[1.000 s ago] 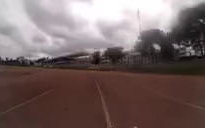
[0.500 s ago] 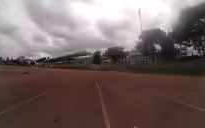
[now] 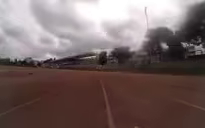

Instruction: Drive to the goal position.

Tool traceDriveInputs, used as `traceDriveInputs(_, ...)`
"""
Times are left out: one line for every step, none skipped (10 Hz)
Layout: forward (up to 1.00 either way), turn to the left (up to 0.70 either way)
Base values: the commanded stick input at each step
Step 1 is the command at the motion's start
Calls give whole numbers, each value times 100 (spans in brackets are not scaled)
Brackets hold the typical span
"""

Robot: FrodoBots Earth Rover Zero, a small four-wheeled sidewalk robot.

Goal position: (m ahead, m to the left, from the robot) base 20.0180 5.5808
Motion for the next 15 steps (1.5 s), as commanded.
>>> traceDriveInputs(70,0)
traceDriveInputs(70,0)
traceDriveInputs(70,0)
traceDriveInputs(70,0)
traceDriveInputs(70,0)
traceDriveInputs(70,0)
traceDriveInputs(70,0)
traceDriveInputs(70,0)
traceDriveInputs(70,0)
traceDriveInputs(70,0)
traceDriveInputs(70,0)
traceDriveInputs(70,0)
traceDriveInputs(70,0)
traceDriveInputs(70,0)
traceDriveInputs(70,0)
